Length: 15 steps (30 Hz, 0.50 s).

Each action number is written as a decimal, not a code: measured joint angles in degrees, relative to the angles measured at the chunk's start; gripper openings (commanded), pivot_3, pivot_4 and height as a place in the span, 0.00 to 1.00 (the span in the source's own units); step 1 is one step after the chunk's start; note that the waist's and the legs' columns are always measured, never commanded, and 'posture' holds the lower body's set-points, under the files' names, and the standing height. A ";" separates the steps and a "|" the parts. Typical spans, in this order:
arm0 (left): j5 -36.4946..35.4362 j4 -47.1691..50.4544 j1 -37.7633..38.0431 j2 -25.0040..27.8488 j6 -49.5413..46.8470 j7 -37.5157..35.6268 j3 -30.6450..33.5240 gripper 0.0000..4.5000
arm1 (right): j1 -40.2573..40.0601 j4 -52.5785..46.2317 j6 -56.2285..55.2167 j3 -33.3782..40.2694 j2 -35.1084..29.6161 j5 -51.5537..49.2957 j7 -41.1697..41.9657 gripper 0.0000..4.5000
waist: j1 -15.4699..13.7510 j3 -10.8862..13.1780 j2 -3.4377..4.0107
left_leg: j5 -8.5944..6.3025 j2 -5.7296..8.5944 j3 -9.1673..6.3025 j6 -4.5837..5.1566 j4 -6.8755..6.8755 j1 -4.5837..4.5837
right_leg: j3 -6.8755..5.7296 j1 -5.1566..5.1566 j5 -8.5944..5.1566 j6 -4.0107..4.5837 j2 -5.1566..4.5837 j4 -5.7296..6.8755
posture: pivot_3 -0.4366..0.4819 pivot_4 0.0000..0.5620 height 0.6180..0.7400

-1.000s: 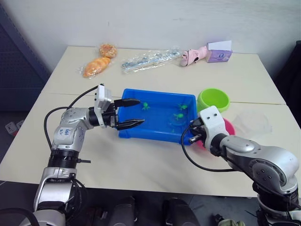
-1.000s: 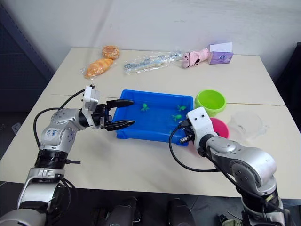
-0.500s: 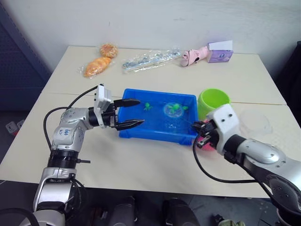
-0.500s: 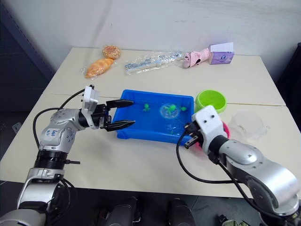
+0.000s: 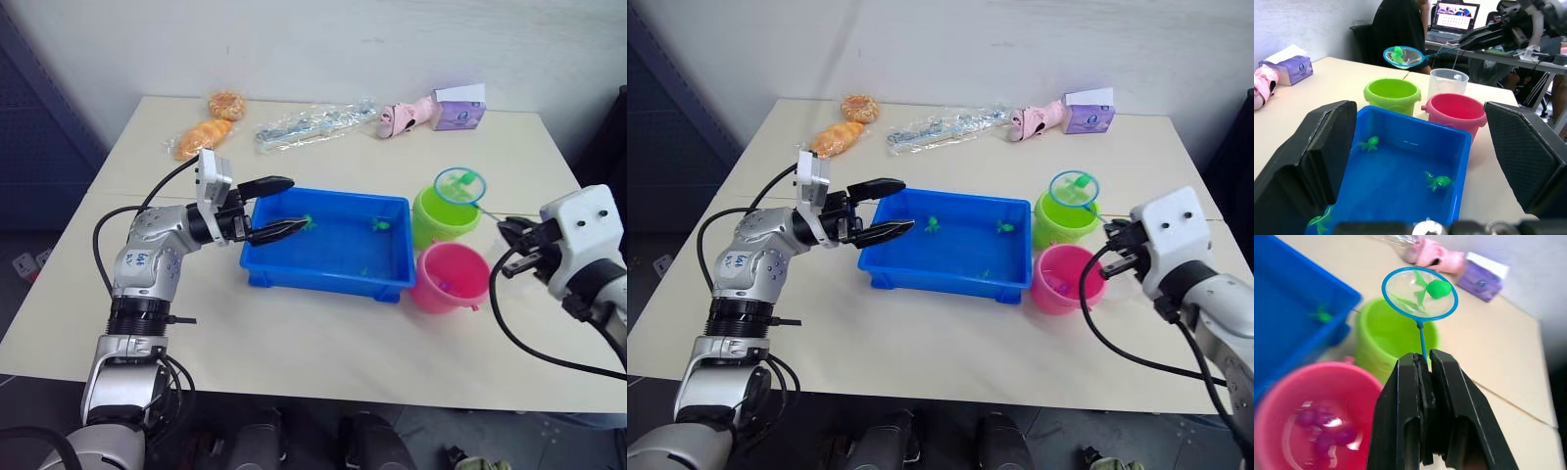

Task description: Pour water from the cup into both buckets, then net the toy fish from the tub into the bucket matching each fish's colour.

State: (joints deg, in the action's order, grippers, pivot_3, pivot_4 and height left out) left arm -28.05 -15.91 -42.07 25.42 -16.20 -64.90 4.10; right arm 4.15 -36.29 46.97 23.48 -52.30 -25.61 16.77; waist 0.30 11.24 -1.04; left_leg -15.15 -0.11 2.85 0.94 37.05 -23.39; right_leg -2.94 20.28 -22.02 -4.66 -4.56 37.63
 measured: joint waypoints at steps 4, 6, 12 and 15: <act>0.00 0.12 0.03 -0.45 -0.21 0.14 -0.11 0.99 | 0.00 7.09 -8.72 -4.96 -2.99 8.79 1.77 0.00 | -0.11 0.00 0.00 | 0.02 0.00 0.03 -0.03 0.03 0.03 | 0.02 0.00 0.00 0.00 0.00 0.05 | 0.48 0.27 1.00; -0.01 0.54 0.09 -0.59 -0.32 0.22 -0.12 0.99 | 0.24 9.53 -11.92 -6.52 -4.01 11.72 2.92 0.00 | -0.18 0.00 0.00 | 0.02 0.00 0.03 -0.02 0.03 0.02 | 0.02 0.00 0.00 0.00 0.00 0.04 | 0.48 0.27 1.00; -0.07 2.10 0.56 -0.83 -0.87 0.40 -0.14 0.99 | 0.99 16.49 -25.13 -12.76 -8.08 23.28 6.21 0.00 | -0.19 0.00 0.01 | 0.03 0.00 0.04 -0.03 0.04 0.03 | 0.02 0.00 0.00 0.00 0.00 0.05 | 0.48 0.27 1.00; -0.35 2.39 1.40 -0.89 -1.34 0.50 -0.13 0.99 | 0.90 19.07 -30.57 -15.20 -9.55 28.16 7.58 0.00 | -0.20 0.00 0.01 | 0.03 0.00 0.05 -0.04 0.05 0.03 | 0.02 0.00 0.00 0.00 0.00 0.05 | 0.48 0.27 1.00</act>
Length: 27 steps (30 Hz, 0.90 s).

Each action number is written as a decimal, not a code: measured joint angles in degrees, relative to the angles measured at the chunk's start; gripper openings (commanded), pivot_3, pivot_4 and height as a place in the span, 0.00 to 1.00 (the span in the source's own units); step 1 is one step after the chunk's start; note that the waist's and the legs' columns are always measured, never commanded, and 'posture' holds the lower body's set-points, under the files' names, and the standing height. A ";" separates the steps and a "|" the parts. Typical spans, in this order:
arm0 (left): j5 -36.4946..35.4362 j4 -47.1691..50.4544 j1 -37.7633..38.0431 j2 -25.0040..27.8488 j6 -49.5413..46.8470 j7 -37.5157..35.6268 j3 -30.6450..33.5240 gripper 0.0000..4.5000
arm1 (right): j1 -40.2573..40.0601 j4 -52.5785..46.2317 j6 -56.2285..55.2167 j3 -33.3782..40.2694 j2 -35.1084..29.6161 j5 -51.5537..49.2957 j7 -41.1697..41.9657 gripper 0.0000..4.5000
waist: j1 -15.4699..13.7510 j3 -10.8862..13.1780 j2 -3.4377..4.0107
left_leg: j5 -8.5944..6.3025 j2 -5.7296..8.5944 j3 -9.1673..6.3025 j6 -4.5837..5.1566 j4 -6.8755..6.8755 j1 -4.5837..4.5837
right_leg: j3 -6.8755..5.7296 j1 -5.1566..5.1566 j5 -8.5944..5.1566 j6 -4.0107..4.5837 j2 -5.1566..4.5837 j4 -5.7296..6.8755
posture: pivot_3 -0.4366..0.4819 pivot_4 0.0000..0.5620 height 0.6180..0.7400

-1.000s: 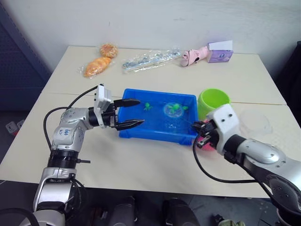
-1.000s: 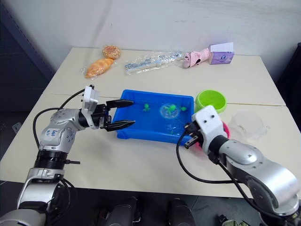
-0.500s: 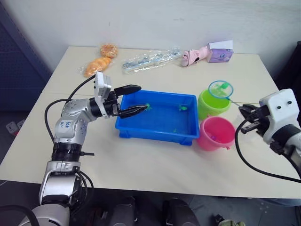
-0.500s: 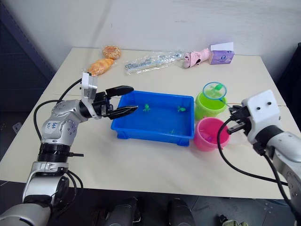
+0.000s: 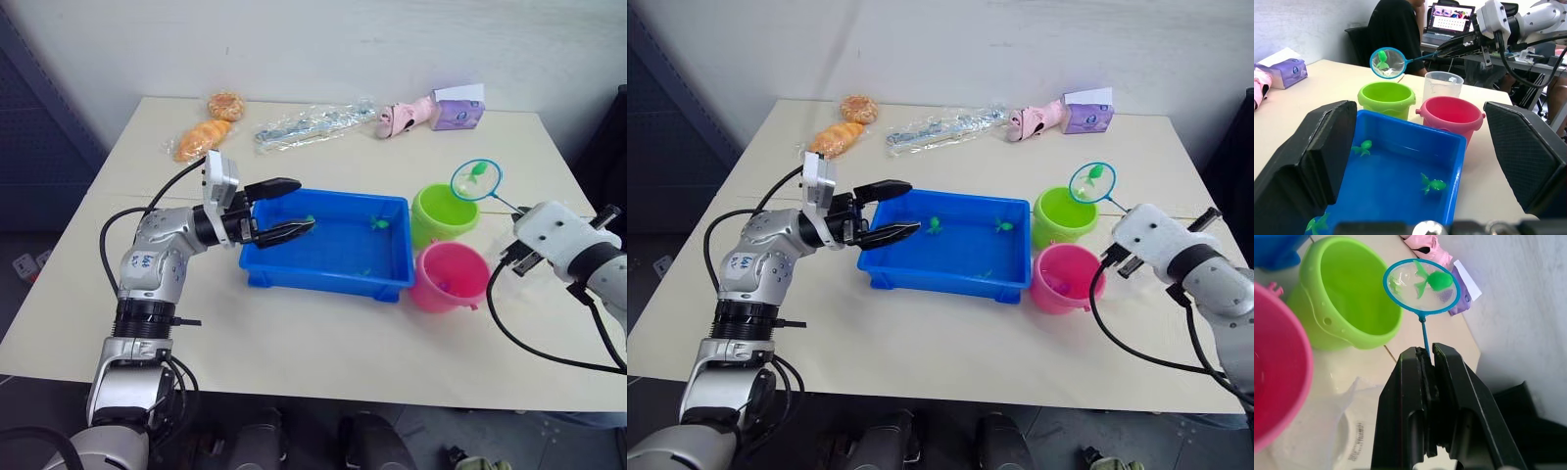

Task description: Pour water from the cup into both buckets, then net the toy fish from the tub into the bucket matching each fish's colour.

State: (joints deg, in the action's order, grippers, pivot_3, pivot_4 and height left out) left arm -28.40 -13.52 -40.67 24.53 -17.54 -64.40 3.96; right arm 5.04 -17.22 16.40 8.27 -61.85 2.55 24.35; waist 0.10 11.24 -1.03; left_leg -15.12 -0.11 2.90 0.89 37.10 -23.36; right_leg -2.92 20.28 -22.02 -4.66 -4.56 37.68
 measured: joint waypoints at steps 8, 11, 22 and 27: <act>-0.74 1.70 0.83 -0.20 -0.88 0.53 0.00 0.99 | -1.59 6.41 -12.46 -3.80 -5.63 14.39 1.50 0.00 | -0.03 0.01 0.02 | 0.02 0.01 0.01 -0.03 0.03 0.01 | 0.01 -0.01 0.00 0.00 -0.01 0.02 | 0.48 0.27 1.00; -0.78 1.76 0.88 -0.59 -1.21 0.43 -0.19 0.99 | 0.42 9.65 -17.07 -5.60 -6.61 18.27 1.63 0.00 | 0.10 0.01 0.02 | 0.02 0.00 0.05 -0.04 0.03 0.04 | 0.02 -0.01 0.00 0.00 0.00 0.04 | 0.48 0.27 1.00; -0.78 1.81 0.89 -1.25 -1.26 0.39 -0.56 0.99 | 5.25 11.00 -23.19 -3.70 -4.00 20.43 2.42 0.00 | -0.02 0.01 0.02 | 0.05 -0.03 0.03 -0.09 0.05 0.05 | 0.01 -0.01 0.00 0.00 0.02 0.08 | 0.48 0.27 1.00; -0.81 1.90 1.74 -0.37 -1.26 0.07 -0.43 0.99 | 9.53 1.12 -8.89 2.96 5.33 7.13 6.98 0.00 | 0.23 0.01 0.02 | 0.07 -0.11 0.03 -0.12 0.06 0.07 | 0.02 -0.02 0.00 0.00 0.09 0.10 | 0.48 0.27 1.00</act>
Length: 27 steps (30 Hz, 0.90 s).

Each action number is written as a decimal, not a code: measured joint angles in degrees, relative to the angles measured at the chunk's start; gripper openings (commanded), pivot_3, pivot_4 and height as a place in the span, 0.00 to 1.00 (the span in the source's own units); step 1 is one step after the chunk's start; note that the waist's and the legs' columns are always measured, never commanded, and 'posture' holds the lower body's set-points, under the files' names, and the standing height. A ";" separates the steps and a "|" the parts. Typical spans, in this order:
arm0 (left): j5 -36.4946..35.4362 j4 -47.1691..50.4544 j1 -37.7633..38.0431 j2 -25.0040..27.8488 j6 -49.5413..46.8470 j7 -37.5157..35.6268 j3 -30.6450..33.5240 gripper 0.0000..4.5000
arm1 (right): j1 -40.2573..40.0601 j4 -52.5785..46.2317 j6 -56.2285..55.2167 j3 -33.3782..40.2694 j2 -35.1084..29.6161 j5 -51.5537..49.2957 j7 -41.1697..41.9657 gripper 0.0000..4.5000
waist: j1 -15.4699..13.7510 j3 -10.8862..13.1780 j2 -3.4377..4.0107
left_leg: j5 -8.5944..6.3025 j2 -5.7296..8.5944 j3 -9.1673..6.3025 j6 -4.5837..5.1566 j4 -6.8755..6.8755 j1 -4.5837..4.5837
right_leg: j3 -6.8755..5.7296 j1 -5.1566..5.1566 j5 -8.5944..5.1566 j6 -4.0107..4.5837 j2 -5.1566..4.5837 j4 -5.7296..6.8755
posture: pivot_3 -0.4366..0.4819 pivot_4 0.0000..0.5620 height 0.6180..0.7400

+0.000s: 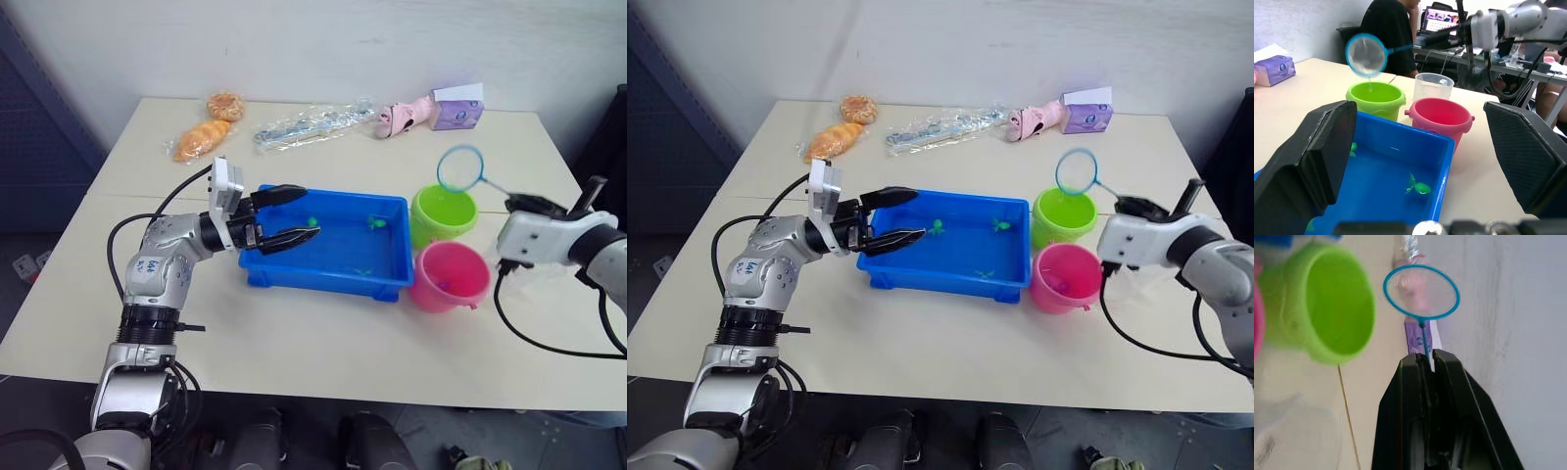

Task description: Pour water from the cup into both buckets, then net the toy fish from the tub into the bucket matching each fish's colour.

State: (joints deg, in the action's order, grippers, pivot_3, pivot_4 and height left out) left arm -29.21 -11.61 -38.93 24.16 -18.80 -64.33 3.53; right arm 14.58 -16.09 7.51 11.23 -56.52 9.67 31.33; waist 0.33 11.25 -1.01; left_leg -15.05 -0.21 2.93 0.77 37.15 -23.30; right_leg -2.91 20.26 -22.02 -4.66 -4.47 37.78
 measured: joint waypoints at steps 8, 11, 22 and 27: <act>-0.01 -0.55 1.14 2.09 0.12 -1.51 0.59 0.99 | 6.58 -18.23 47.16 1.84 18.03 -31.68 0.45 0.00 | -0.42 0.00 0.00 | -0.01 0.04 -0.18 0.02 0.00 -0.02 | -0.08 -0.06 0.02 0.03 -0.09 0.02 | 0.48 0.27 1.00; 0.02 -0.65 1.17 2.87 0.12 -1.63 0.69 0.99 | 8.62 -20.21 58.49 0.94 24.07 -35.06 -4.11 0.00 | -0.24 0.00 0.00 | -0.03 0.08 -0.18 0.06 0.00 -0.03 | -0.05 -0.06 0.02 0.04 -0.13 0.02 | 0.48 0.27 1.00; 0.03 -0.43 1.77 3.69 0.10 -1.55 0.78 0.99 | 14.81 -20.95 82.44 -1.66 31.79 -39.26 -10.38 0.00 | 0.03 0.00 0.00 | -0.02 0.09 -0.14 0.06 -0.07 -0.03 | -0.01 0.06 0.02 0.04 -0.13 0.07 | 0.48 0.27 1.00; 0.04 -0.40 1.80 3.77 0.10 -1.54 0.78 0.99 | 16.13 -16.94 83.46 -1.99 31.77 -37.68 -12.46 0.00 | 0.01 0.00 0.00 | -0.03 0.12 -0.13 0.07 -0.09 -0.05 | 0.00 0.09 0.02 0.04 -0.14 0.07 | 0.48 0.27 1.00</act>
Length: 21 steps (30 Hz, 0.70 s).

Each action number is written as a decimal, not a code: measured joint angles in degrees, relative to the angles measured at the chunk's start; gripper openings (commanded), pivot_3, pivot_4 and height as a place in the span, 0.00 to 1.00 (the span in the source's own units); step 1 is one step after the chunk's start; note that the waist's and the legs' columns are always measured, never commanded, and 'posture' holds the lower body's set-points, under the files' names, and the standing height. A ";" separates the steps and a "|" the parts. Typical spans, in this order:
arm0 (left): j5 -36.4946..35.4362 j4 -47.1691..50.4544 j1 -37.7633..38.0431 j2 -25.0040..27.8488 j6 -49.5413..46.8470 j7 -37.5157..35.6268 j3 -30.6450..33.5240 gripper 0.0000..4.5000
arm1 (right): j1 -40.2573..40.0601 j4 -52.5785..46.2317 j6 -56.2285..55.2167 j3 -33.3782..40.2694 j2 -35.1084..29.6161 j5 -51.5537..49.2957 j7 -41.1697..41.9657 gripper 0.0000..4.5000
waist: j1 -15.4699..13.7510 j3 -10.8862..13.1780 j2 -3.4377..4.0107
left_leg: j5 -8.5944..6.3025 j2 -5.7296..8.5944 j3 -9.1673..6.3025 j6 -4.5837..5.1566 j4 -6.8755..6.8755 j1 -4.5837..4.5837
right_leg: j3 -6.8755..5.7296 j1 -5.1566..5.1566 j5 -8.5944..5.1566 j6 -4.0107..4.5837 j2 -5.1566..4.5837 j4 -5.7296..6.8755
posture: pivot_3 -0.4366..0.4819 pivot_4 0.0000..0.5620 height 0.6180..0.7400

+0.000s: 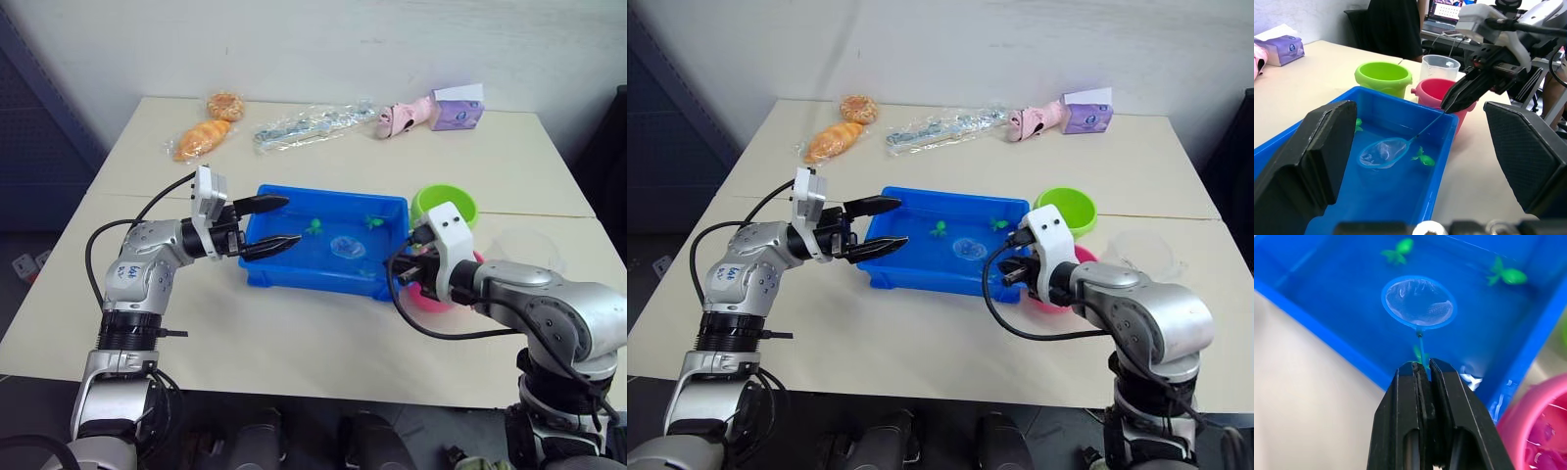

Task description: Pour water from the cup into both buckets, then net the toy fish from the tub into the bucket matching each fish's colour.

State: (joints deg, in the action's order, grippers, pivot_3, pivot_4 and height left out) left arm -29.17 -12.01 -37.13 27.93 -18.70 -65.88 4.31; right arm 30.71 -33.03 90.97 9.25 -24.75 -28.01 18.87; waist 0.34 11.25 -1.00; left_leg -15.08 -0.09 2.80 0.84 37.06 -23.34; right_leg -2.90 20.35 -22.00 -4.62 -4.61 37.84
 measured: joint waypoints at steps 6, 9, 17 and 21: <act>0.30 0.00 0.71 0.29 0.05 -0.10 -0.15 0.99 | 0.09 3.58 -3.02 -2.07 -0.27 3.37 -3.06 0.00 | 0.14 0.00 0.00 | 0.00 -0.01 0.04 -0.01 -0.02 -0.02 | 0.03 0.06 0.00 0.00 0.01 0.02 | 0.48 0.27 1.00; 0.62 0.00 1.05 0.38 0.26 -0.16 -0.41 0.99 | 0.07 4.29 -6.21 -2.89 -0.27 4.66 -3.72 0.00 | 0.29 0.00 0.00 | 0.01 -0.01 0.05 -0.01 -0.03 -0.02 | 0.04 0.07 0.00 0.00 0.02 0.02 | 0.48 0.27 1.00; 1.47 -0.01 1.63 1.18 1.33 -0.29 -0.48 0.99 | -2.31 4.62 -16.41 -6.62 -1.56 7.09 -3.76 0.00 | 0.44 0.00 0.00 | 0.00 -0.01 0.06 -0.01 -0.03 -0.02 | 0.04 0.07 0.00 0.00 0.01 0.02 | 0.48 0.27 1.00; 1.56 -0.04 1.69 1.27 1.42 -0.36 -0.52 0.99 | -3.87 3.62 -18.93 -6.92 -1.68 7.11 -3.24 0.00 | 0.46 0.00 0.00 | 0.00 -0.02 0.06 -0.01 -0.03 -0.03 | 0.04 0.07 0.00 0.00 0.01 0.01 | 0.48 0.27 1.00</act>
State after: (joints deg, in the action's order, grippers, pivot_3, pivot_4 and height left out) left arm -27.61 -12.05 -35.44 29.21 -17.28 -66.24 3.79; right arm 26.84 -29.41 72.04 2.33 -26.42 -20.89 15.63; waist 0.80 11.25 -1.00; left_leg -15.08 -0.11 2.86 0.84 37.04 -23.37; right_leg -2.87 20.42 -22.00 -4.62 -4.60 37.86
